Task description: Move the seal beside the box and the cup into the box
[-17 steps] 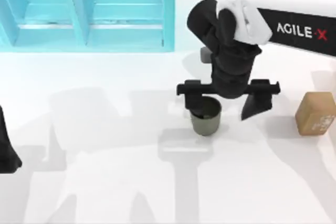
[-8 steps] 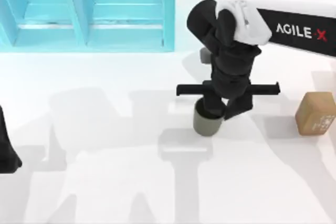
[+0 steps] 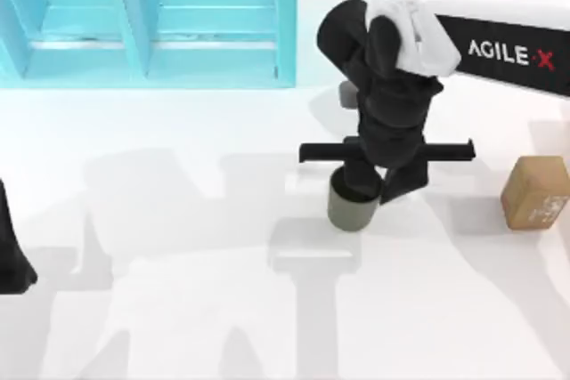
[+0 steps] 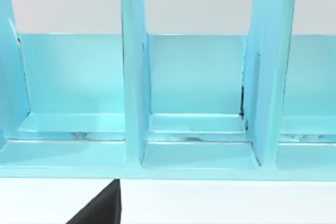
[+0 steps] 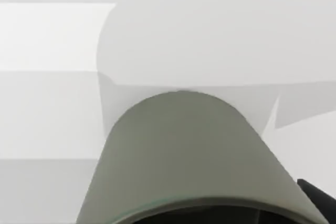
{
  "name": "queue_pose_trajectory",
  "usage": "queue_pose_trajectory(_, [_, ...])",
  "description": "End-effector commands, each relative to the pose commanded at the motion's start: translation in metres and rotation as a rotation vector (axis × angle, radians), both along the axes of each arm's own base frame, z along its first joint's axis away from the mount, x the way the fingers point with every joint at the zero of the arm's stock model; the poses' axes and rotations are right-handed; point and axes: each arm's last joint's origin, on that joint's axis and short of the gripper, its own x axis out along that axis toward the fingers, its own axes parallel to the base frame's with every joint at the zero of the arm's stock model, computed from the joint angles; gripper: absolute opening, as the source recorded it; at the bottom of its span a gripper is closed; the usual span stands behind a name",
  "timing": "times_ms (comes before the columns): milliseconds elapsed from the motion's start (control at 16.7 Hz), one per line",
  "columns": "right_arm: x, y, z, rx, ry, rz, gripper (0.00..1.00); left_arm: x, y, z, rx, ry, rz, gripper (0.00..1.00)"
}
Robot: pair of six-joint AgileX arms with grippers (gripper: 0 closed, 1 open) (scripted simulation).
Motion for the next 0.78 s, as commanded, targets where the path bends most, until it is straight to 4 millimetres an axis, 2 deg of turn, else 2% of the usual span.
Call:
queue_pose_trajectory(180, [0.001, -0.012, 0.015, -0.001, 0.001, 0.014, 0.0, 0.0, 0.0, 0.0, 0.0, 0.0, 0.0, 1.0])
queue_pose_trajectory(540, [0.001, -0.089, 0.091, 0.0, 0.0, 0.002, 0.0, 0.0, 0.0, 0.0, 0.0, 0.0, 0.0, 1.0])
queue_pose_trajectory(660, [-0.001, -0.1, 0.1, 0.0, 0.0, 0.0, 0.0, 0.0, 0.0, 0.0, 0.0, 0.0, 0.0, 1.0])
queue_pose_trajectory(780, [-0.001, -0.1, 0.1, 0.0, 0.0, 0.0, 0.0, 0.0, 0.0, 0.0, 0.0, 0.0, 0.0, 1.0])
